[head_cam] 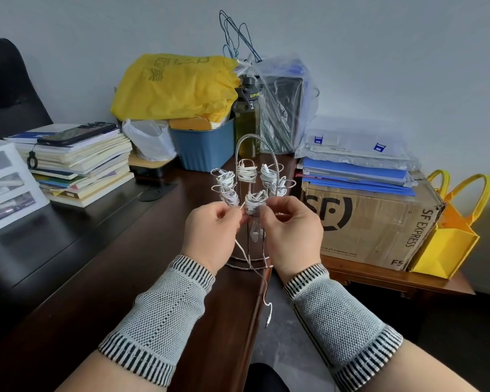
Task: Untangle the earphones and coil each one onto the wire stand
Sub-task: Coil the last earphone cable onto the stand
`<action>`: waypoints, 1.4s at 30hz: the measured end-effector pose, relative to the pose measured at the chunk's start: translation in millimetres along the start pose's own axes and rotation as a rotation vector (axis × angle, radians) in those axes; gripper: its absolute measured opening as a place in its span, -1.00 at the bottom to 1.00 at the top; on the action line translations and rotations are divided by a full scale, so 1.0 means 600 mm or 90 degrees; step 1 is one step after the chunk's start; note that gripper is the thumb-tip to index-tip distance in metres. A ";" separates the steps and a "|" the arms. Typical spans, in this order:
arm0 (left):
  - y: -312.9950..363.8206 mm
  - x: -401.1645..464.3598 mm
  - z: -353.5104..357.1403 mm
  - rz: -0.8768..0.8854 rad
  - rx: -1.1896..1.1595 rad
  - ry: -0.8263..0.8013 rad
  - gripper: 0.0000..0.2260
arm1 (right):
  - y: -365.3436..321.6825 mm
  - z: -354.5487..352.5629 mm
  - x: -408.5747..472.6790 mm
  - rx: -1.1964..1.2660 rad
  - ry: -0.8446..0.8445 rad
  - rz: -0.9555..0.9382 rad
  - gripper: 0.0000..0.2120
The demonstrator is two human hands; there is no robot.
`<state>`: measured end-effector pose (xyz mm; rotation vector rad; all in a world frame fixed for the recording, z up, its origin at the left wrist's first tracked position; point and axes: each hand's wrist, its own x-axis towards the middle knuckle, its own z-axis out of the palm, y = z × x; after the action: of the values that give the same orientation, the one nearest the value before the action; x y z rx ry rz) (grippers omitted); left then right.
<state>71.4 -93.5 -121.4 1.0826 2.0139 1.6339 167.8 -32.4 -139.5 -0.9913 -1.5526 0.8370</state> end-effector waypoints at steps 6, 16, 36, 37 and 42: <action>0.003 -0.006 -0.008 0.064 0.109 -0.025 -0.75 | 0.005 0.003 0.001 -0.030 0.037 -0.035 -0.77; 0.023 -0.030 -0.026 0.341 0.487 -0.020 -0.94 | 0.031 0.012 -0.013 -0.065 -0.032 -0.339 -0.80; 0.009 0.004 -0.041 -0.005 -0.113 -0.097 -0.91 | 0.003 0.001 -0.011 0.212 0.018 0.072 -0.87; 0.013 0.004 -0.029 -0.007 -0.134 -0.092 -0.91 | 0.001 0.002 -0.011 0.219 0.020 0.082 -0.84; 0.030 0.012 0.006 0.061 0.062 0.026 -0.75 | -0.009 0.002 -0.004 0.209 0.038 0.128 -0.78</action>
<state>75.4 -85.0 -104.2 1.2062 2.1170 1.6319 166.1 -36.7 -135.4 -0.9286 -1.2276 1.1512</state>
